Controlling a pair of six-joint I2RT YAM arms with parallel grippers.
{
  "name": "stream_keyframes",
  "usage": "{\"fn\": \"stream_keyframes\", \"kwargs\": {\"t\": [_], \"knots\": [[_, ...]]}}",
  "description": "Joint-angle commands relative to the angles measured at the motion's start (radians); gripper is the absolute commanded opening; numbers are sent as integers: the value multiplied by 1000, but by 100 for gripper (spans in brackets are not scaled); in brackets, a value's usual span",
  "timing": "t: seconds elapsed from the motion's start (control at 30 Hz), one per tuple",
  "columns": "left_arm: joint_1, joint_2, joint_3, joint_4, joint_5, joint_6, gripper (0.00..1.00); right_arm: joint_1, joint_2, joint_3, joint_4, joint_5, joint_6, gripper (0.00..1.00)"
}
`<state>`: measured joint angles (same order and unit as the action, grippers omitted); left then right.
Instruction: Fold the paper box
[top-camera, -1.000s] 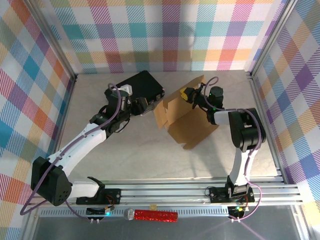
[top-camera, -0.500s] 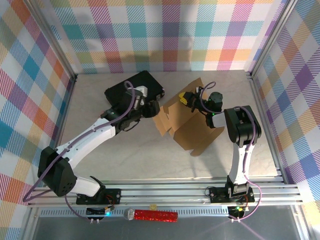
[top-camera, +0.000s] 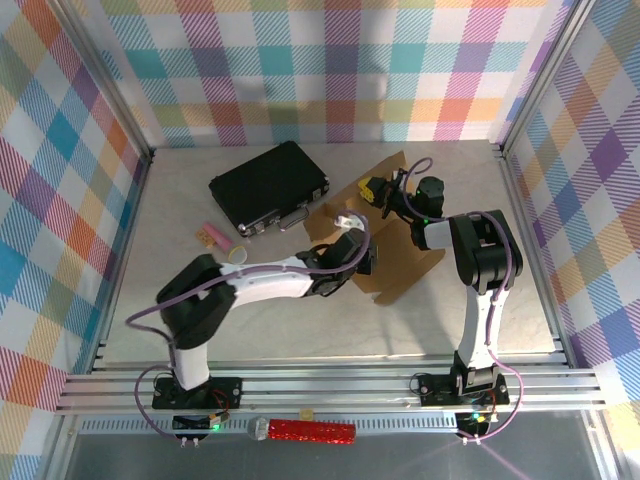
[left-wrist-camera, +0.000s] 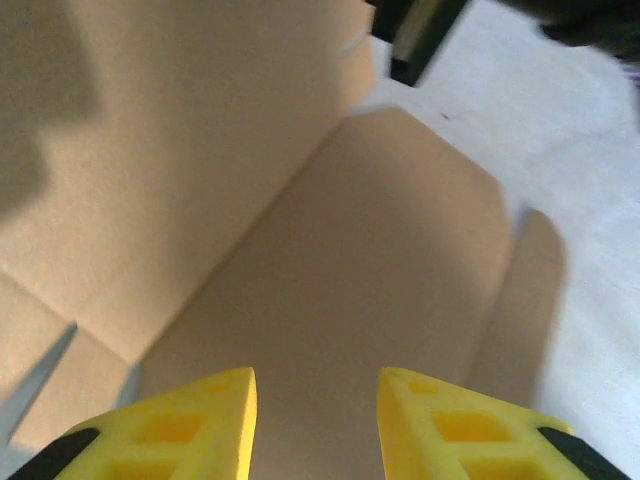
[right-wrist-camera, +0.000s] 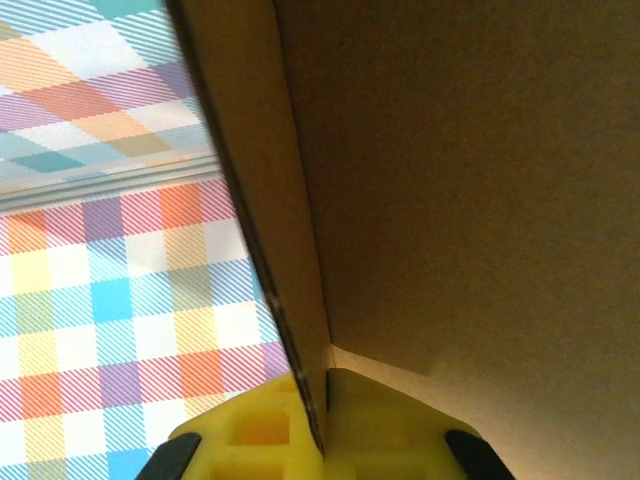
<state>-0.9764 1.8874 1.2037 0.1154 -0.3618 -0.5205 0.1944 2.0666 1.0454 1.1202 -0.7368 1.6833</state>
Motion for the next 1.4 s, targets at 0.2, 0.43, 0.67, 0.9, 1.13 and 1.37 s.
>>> {"fn": "stream_keyframes", "kwargs": {"t": [0.2,0.43,0.67,0.9,1.13,1.37], "knots": [[56,181,156,192,-159,21,34,-6,1,47,-68,-6,48,0],[115,294,296,7,-103,-79,34,-5,4,44,-58,-9,68,0],[153,397,466,-286,-38,-166,32,-4,16,43,-31,7,93,0],[172,453,553,-422,-24,-178,32,2,29,71,-28,28,113,0],[175,490,578,-485,19,-219,31,5,27,95,-33,43,123,0],[193,503,562,-496,44,-264,31,5,24,100,-28,47,135,0]]}}
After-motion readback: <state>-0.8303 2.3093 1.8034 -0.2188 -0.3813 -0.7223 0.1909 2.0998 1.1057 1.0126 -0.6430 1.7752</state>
